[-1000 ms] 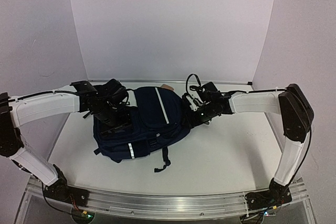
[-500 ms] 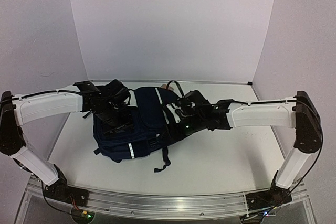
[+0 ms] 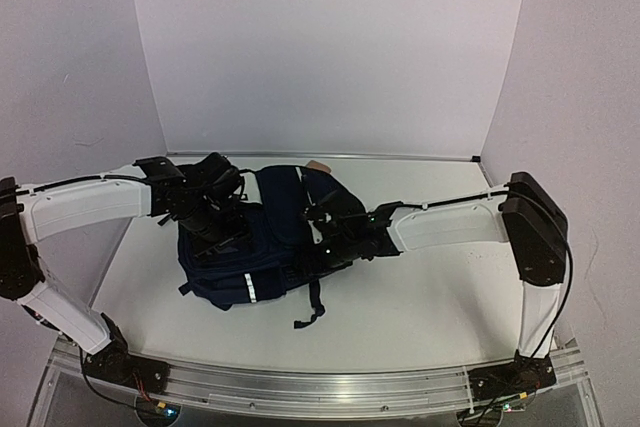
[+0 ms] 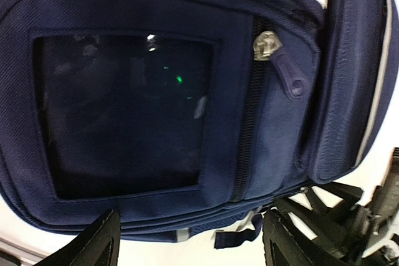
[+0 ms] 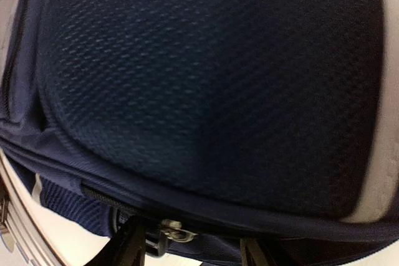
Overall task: Pack the student bag
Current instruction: Zip the student bag at the center of the board.
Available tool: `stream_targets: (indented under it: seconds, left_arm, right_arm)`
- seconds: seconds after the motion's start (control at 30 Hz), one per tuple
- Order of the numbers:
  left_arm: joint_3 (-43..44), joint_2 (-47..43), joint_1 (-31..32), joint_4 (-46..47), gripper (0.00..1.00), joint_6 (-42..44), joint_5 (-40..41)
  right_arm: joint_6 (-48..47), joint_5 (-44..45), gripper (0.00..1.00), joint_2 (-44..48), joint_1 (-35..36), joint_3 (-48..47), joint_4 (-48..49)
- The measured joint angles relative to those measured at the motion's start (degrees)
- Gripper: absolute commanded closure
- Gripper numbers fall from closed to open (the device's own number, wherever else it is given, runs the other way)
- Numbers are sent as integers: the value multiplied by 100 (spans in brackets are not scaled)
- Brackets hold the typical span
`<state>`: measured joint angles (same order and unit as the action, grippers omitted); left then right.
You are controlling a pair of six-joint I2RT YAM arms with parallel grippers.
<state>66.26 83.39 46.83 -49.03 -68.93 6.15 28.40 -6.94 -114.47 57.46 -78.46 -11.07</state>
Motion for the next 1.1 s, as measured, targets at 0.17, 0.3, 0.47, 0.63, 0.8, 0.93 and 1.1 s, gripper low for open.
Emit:
stream_targets:
  seconds: [0.17, 0.3, 0.47, 0.63, 0.8, 0.93, 1.1]
  left_arm:
    - [-109, -10, -9, -141, 25, -189, 62]
    - [-265, -20, -43, -200, 26, -324, 66]
    - [-418, -55, -70, -199, 26, -392, 50]
    - [-418, -63, -81, -198, 26, -399, 24]
    - [-410, -58, -87, -200, 26, -309, 5]
    - [-356, -6, -87, -206, 26, -252, 3]
    - [-326, 25, -87, -211, 26, -160, 0]
  right_arm:
    - [182, 274, 54, 81, -48, 86, -40]
    - [252, 317, 57, 388, -246, 420, -80]
    - [153, 280, 52, 694, -572, 650, -144]
    - [-190, -179, 50, 718, -603, 651, -75]
    - [-612, -586, 44, 726, -468, 659, 50]
    - [-942, -770, 36, 727, -400, 687, 121]
    - [-1344, -571, 31, 670, -390, 688, 176]
